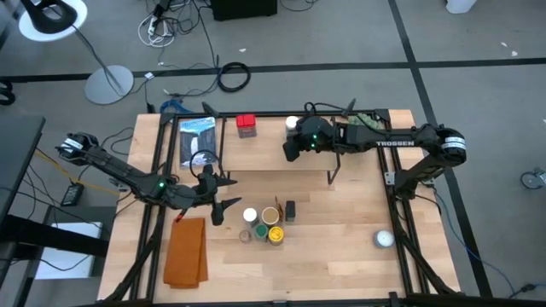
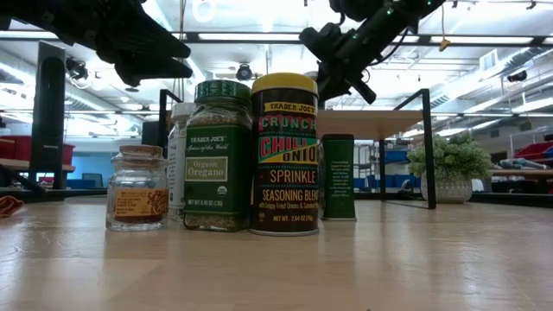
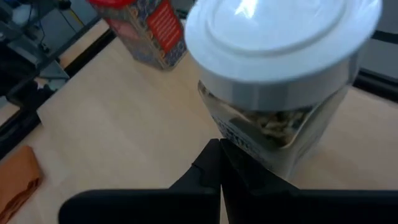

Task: Shelf spices
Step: Put the right white seasoning bottle on the shelf, then put the white seasoning bottle on the shelf aligned with the other white seasoning bottle

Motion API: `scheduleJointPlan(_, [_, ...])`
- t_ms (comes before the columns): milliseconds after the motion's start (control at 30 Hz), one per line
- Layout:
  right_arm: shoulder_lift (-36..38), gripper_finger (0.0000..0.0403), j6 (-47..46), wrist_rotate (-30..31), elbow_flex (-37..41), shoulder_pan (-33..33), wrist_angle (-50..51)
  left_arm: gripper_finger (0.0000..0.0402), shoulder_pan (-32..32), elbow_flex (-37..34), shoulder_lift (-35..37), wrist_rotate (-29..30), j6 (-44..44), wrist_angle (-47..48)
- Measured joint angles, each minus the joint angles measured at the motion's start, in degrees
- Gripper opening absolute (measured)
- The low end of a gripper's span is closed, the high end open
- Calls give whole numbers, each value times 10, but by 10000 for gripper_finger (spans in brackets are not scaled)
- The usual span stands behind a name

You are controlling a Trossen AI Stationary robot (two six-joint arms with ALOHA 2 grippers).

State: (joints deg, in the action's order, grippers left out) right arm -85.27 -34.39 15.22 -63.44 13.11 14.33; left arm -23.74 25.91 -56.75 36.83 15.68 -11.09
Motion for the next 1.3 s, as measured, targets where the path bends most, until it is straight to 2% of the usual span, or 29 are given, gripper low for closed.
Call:
scheduleJointPlan(200, [0,0,15,-4,0,11,-2,278,0,0,0,0,0,0])
scheduleJointPlan(433, [0,0,30,-48,0,21,5,278,0,0,0,0,0,0])
scheduleJointPlan(633, [0,0,46,-51,0,28,40,278,0,0,0,0,0,0])
scheduleJointPlan(1300, [0,0,70,-78,0,51,38,278,0,0,0,0,-5,0])
